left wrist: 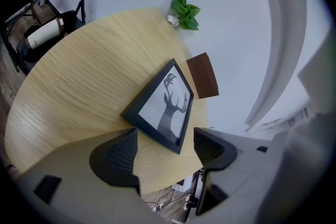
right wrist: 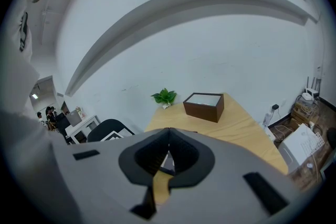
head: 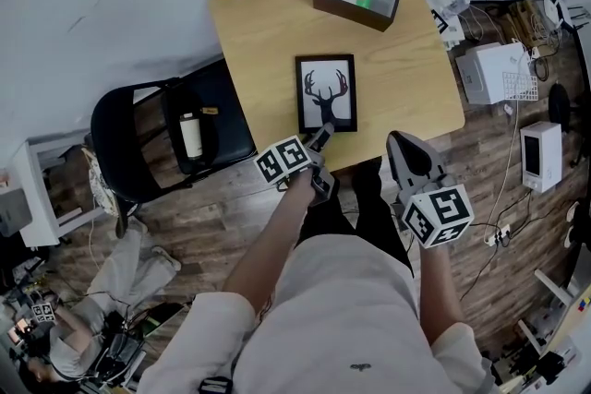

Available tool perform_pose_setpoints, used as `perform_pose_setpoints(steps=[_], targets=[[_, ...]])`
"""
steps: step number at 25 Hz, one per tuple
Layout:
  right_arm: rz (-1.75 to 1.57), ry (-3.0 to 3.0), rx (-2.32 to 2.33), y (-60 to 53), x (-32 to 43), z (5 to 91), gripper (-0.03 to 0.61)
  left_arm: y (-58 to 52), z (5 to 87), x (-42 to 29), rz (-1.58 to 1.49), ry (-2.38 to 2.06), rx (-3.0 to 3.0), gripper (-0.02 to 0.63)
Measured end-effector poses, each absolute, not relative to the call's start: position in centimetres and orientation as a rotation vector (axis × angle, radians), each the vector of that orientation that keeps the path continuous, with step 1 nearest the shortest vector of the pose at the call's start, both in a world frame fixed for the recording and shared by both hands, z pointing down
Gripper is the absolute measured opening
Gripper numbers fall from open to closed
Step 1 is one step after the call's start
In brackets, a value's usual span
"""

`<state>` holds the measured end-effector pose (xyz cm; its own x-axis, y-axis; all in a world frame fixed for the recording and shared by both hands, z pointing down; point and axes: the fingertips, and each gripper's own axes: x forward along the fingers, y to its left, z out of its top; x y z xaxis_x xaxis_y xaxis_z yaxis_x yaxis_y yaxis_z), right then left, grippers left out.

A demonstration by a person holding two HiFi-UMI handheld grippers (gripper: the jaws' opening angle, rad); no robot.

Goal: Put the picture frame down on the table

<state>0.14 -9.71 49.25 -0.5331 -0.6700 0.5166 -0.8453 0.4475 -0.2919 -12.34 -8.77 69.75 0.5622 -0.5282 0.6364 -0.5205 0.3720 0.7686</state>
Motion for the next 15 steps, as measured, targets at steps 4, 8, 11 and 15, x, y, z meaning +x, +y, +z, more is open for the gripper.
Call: perform_pose_setpoints(steps=[4,8,11,15], targets=[[0.745,-2.383,1.314,-9.5,0.2,48.9,-0.002,-8.9,68.5,-12.2,-0.001,-1.037,1.313,0.311],[0.739,-2.386,1.349,-9.2,0.4,48.6,-0.002,-9.0,66.5,-11.8,0.052,-1.029,1.438,0.311],[0.733,-2.392,1.375,-8.8,0.6,48.2,-0.002,-9.2,64.9,-11.9,0.089,-1.044,1.522,0.311],[0.722,-2.399,1.392,-8.1,0.8,47.5,-0.002,-9.4,62.7,-11.8,0.115,-1.048,1.619,0.311]])
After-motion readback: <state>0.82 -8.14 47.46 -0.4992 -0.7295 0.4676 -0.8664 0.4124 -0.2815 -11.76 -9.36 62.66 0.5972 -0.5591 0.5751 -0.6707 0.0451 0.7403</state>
